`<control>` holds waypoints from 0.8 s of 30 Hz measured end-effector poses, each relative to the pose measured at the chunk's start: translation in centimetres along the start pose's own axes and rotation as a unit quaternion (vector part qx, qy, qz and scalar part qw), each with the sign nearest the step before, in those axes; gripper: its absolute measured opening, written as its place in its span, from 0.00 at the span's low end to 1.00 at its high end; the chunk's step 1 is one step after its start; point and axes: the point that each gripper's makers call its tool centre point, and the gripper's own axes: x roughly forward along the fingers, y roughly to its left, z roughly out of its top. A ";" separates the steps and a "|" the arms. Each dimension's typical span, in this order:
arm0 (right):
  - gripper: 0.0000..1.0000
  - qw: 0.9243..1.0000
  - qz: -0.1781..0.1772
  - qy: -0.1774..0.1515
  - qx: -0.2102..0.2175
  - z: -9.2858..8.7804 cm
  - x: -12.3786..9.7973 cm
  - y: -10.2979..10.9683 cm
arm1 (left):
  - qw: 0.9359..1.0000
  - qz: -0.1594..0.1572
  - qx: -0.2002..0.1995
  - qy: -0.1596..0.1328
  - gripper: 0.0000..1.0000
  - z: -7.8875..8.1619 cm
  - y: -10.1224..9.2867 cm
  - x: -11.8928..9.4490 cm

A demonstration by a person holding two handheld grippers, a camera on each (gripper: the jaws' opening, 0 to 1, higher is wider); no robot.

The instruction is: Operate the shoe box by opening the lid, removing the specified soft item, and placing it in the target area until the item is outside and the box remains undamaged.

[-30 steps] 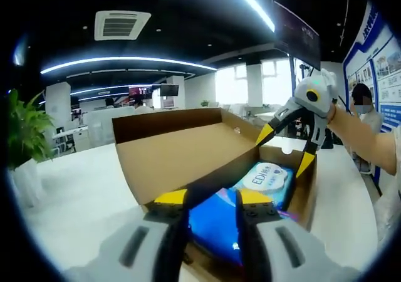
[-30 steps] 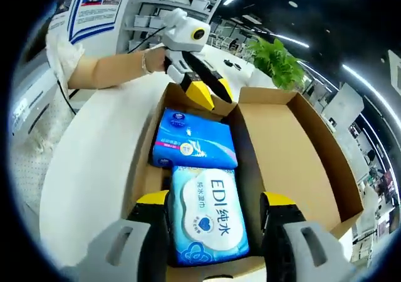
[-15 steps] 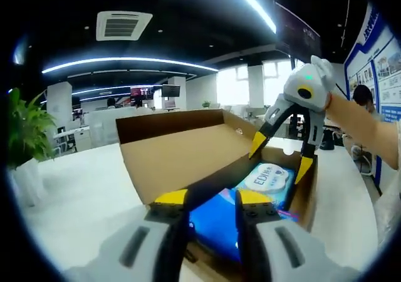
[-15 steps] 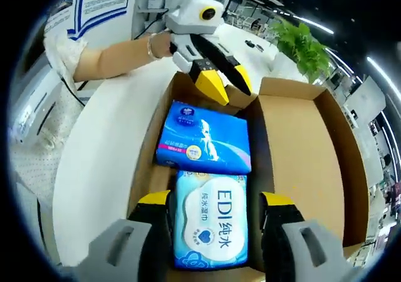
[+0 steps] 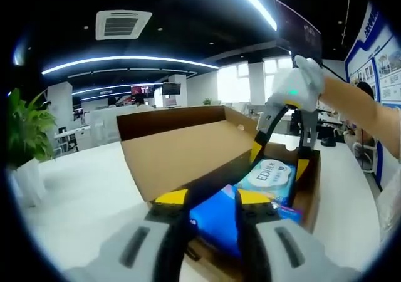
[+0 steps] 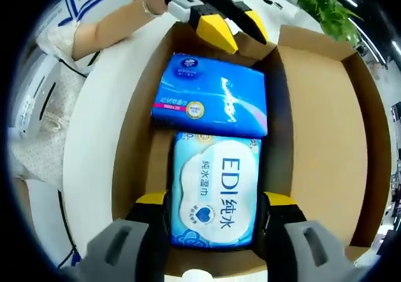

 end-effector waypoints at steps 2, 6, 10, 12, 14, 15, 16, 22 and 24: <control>0.63 1.000 0.003 0.001 0.005 0.0 0.2 -0.2 | 1.000 0.000 0.001 0.001 0.29 0.0 0.1 0.0; 0.65 1.000 0.014 0.012 0.011 0.1 1.0 0.1 | 1.000 0.000 0.002 0.003 0.29 -0.2 0.1 0.0; 0.65 1.000 0.024 0.018 0.010 0.2 1.6 0.5 | 1.000 -0.001 0.002 0.003 0.29 -0.2 0.2 0.0; 0.66 0.999 0.031 0.027 0.014 0.0 2.3 0.9 | 1.000 -0.002 0.000 0.002 0.29 -0.2 0.2 0.0; 0.67 0.999 0.033 0.034 0.014 -0.1 2.7 1.0 | 1.000 -0.003 0.000 0.002 0.29 -0.2 0.2 0.0; 0.67 0.999 0.035 0.036 0.015 -0.2 2.9 1.1 | 1.000 -0.002 0.001 0.003 0.29 -0.2 0.2 0.0; 0.68 0.998 0.037 0.038 0.015 -0.3 3.0 1.2 | 1.000 -0.002 0.001 0.003 0.29 -0.3 0.2 0.0; 0.68 0.997 0.051 0.049 0.017 -0.4 3.5 1.0 | 1.000 -0.002 0.002 0.007 0.29 -0.4 0.4 0.1; 0.68 0.997 0.053 0.052 0.017 -0.4 3.5 0.9 | 1.000 -0.002 0.003 0.008 0.29 -0.5 0.3 0.1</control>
